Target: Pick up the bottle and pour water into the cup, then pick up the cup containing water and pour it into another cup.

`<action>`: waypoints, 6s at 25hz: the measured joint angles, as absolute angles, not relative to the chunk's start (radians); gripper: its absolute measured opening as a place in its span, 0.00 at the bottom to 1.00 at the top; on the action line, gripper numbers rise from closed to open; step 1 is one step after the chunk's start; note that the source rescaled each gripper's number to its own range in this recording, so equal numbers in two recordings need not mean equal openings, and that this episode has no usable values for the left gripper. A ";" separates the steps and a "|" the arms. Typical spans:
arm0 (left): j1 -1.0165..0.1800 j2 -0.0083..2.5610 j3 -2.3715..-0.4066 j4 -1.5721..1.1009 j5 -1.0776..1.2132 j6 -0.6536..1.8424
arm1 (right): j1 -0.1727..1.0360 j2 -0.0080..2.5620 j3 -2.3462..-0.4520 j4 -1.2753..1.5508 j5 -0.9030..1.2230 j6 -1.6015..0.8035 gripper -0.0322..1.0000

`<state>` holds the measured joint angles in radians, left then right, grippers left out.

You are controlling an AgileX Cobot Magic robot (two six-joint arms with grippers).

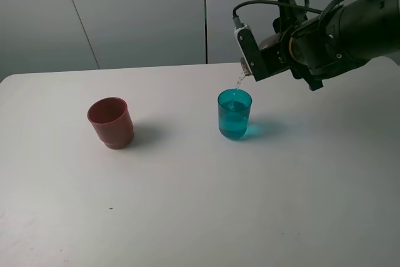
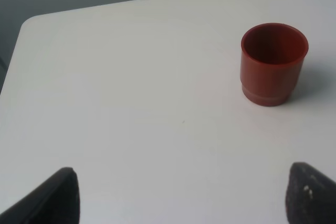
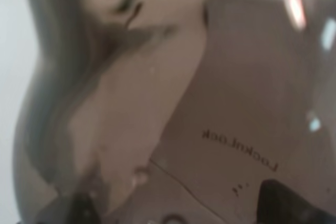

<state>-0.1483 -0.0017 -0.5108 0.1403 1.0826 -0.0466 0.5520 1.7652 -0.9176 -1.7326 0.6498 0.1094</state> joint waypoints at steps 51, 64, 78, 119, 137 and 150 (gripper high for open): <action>-0.148 -0.002 -0.511 0.140 1.083 -0.047 | 0.605 1.765 -0.921 -1.733 0.726 -0.069 0.07; -0.148 -0.002 -0.511 0.140 1.083 -0.047 | 0.593 1.731 -0.937 -1.536 0.461 -0.015 0.07; -0.148 -0.002 -0.511 0.140 1.083 -0.047 | 0.191 1.643 -0.925 -0.711 -0.247 0.216 0.07; -0.148 -0.002 -0.511 0.140 1.083 -0.047 | 0.048 1.880 -0.687 -0.400 -0.772 0.041 0.99; -0.148 -0.002 -0.511 0.140 1.083 -0.048 | 0.149 1.252 -0.685 -0.667 -0.424 0.454 1.00; -0.148 -0.002 -0.511 0.140 1.083 -0.048 | 0.527 1.195 -0.453 -0.066 -0.250 -0.126 1.00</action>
